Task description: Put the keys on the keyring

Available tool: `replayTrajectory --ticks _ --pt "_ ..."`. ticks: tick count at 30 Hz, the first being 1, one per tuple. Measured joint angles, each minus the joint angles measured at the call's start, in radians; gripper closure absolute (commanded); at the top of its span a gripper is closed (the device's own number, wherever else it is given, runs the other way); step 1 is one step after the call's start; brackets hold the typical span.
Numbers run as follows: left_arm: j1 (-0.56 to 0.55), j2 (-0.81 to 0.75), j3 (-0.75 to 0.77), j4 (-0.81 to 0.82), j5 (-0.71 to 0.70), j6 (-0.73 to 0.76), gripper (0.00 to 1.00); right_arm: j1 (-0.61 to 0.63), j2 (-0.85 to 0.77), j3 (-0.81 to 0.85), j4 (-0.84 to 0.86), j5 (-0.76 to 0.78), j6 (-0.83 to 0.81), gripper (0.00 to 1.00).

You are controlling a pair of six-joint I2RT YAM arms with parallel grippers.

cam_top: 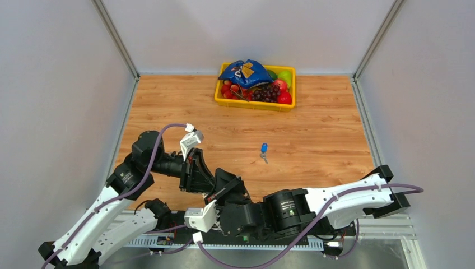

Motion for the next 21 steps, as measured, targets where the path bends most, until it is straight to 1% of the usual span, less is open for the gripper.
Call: replayTrajectory --ticks 2,7,9,10,15,21 --pt "0.000 0.012 0.001 -0.023 -0.018 0.003 0.68 0.000 0.004 -0.026 0.024 0.034 -0.026 1.00" --pt "0.000 0.031 0.008 -0.047 -0.042 0.011 0.61 0.000 -0.001 -0.083 0.082 0.084 -0.064 1.00" --pt "-0.001 0.031 0.013 -0.053 -0.051 0.016 0.57 0.001 -0.016 -0.111 0.117 0.087 -0.069 1.00" --pt "-0.004 0.029 0.014 -0.054 -0.055 0.018 0.54 0.002 -0.029 -0.129 0.137 0.084 -0.070 1.00" --pt "-0.013 0.009 0.041 -0.047 -0.078 0.030 0.47 0.007 -0.118 -0.226 0.251 0.038 -0.069 1.00" --pt "-0.013 -0.030 0.105 0.018 -0.135 0.046 0.40 0.025 -0.250 -0.309 0.364 -0.050 -0.070 1.00"
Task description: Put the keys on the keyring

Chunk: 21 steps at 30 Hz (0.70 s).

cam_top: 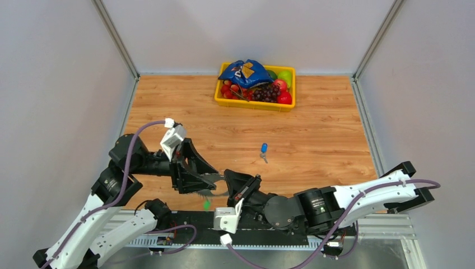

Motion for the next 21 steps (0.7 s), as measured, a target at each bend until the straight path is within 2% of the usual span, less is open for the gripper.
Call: replayTrajectory --ticks 7,12,21 --pt "0.000 -0.066 0.049 0.135 -0.058 0.006 0.36 0.020 -0.116 -0.157 0.143 -0.077 -0.069 1.00" --pt "0.000 -0.071 0.064 0.182 -0.111 0.010 0.35 0.027 -0.170 -0.278 0.261 -0.115 -0.193 1.00" --pt "0.000 -0.025 0.059 0.219 -0.132 0.008 0.34 0.043 -0.244 -0.373 0.482 -0.179 -0.435 1.00"
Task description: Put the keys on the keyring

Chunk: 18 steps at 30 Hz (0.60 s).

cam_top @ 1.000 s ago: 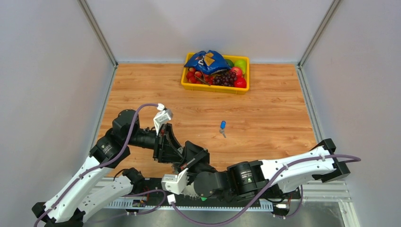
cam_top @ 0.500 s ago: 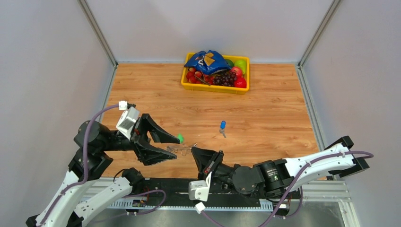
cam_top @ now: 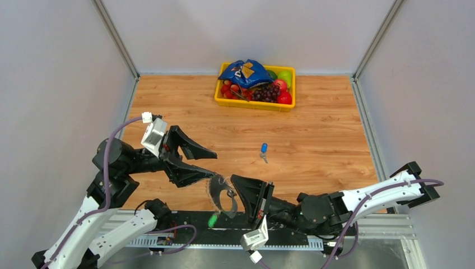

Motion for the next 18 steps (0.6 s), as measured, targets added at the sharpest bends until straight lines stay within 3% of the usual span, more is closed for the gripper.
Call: replayTrajectory --ticks 9,18 --pt "0.000 0.016 -0.044 0.059 0.039 -0.021 0.33 0.001 -0.004 -0.077 0.209 -0.044 -0.307 1.00" --pt "0.000 0.025 -0.072 0.113 0.078 -0.033 0.33 0.001 0.055 -0.077 0.292 -0.022 -0.498 1.00"
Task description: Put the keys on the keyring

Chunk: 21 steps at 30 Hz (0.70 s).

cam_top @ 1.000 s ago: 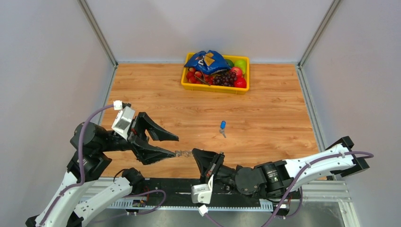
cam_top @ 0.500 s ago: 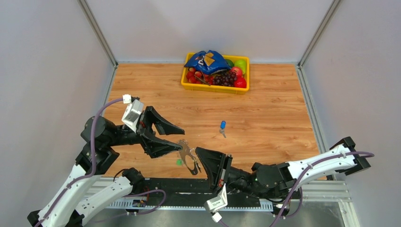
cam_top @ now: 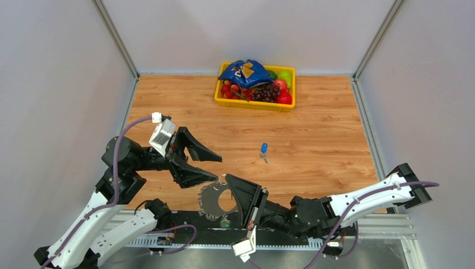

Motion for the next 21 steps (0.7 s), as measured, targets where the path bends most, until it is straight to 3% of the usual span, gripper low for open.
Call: replayTrajectory --ticks 13,21 --pt "0.000 0.001 -0.030 0.063 0.044 -0.047 0.32 -0.001 0.081 -0.032 0.198 0.077 -0.180 1.00" --pt "0.000 0.021 -0.030 0.084 0.077 -0.077 0.42 -0.007 0.081 -0.035 0.267 0.080 -0.201 1.00"
